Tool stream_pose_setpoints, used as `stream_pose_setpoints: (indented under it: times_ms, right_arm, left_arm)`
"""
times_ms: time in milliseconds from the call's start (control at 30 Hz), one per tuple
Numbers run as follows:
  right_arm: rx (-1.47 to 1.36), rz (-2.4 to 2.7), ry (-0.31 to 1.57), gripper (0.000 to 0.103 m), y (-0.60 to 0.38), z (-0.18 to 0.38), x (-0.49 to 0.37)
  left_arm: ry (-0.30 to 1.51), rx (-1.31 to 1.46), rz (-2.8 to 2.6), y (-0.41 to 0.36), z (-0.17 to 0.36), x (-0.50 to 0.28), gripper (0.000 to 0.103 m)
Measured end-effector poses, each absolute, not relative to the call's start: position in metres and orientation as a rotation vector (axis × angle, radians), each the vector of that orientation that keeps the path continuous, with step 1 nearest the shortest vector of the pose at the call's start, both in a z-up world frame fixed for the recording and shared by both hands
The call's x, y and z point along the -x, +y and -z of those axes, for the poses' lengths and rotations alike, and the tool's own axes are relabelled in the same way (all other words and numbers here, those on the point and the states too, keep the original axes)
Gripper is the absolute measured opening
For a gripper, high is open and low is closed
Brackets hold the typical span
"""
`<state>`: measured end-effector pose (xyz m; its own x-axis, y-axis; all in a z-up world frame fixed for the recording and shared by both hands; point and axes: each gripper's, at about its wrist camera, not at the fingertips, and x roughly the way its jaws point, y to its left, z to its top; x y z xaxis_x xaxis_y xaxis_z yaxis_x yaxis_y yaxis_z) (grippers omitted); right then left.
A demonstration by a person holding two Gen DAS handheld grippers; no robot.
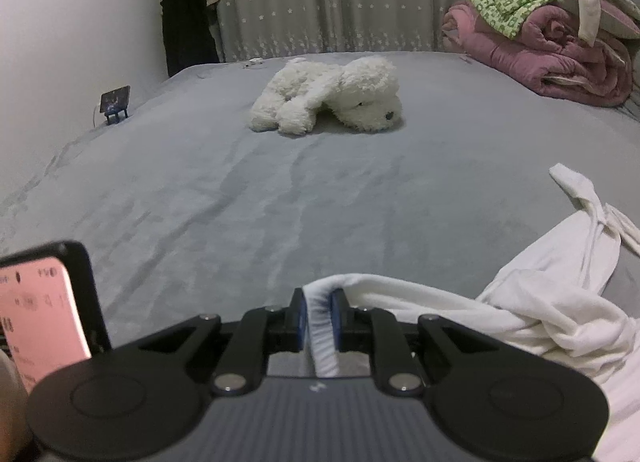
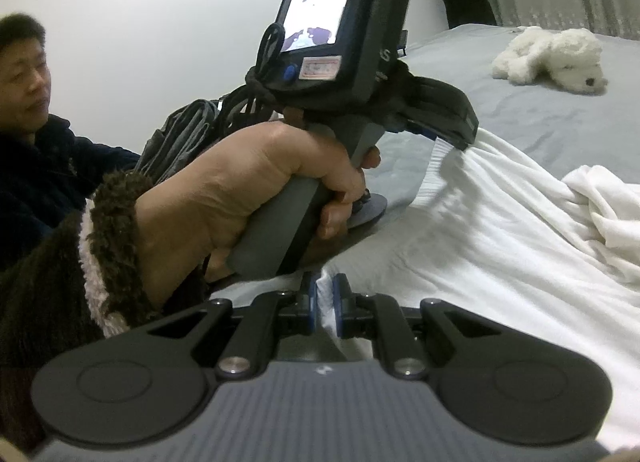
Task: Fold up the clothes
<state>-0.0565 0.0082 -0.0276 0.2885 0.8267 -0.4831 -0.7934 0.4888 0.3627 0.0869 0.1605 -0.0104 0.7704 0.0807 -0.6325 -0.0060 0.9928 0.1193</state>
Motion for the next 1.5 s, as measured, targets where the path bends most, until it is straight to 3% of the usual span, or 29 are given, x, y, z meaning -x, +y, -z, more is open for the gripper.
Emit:
stream_pose_setpoints:
  times_ms: [867, 1033, 1100, 1133, 1500]
  right_arm:
    - [-0.056, -1.086, 0.741, 0.013, 0.038, 0.045, 0.05]
    - [-0.079, -1.06, 0.803, 0.024, 0.036, 0.048, 0.048]
    - [-0.069, -1.049, 0.795, 0.053, 0.031, 0.044, 0.05]
    - [-0.065, -1.042, 0.781, 0.056, 0.027, 0.042, 0.052]
    - [-0.07, -0.868, 0.728, 0.056, -0.03, 0.026, 0.048]
  left_arm:
    - [0.706, -0.317, -0.16, 0.152, 0.018, -0.084, 0.014]
    - [0.725, -0.339, -0.166, 0.146, 0.021, -0.081, 0.029]
    - [0.716, -0.369, -0.175, 0.141, 0.02, -0.078, 0.043]
    - [0.714, -0.378, -0.178, 0.14, 0.019, -0.076, 0.044]
    - [0.744, -0.193, -0.123, 0.152, 0.005, -0.063, 0.044]
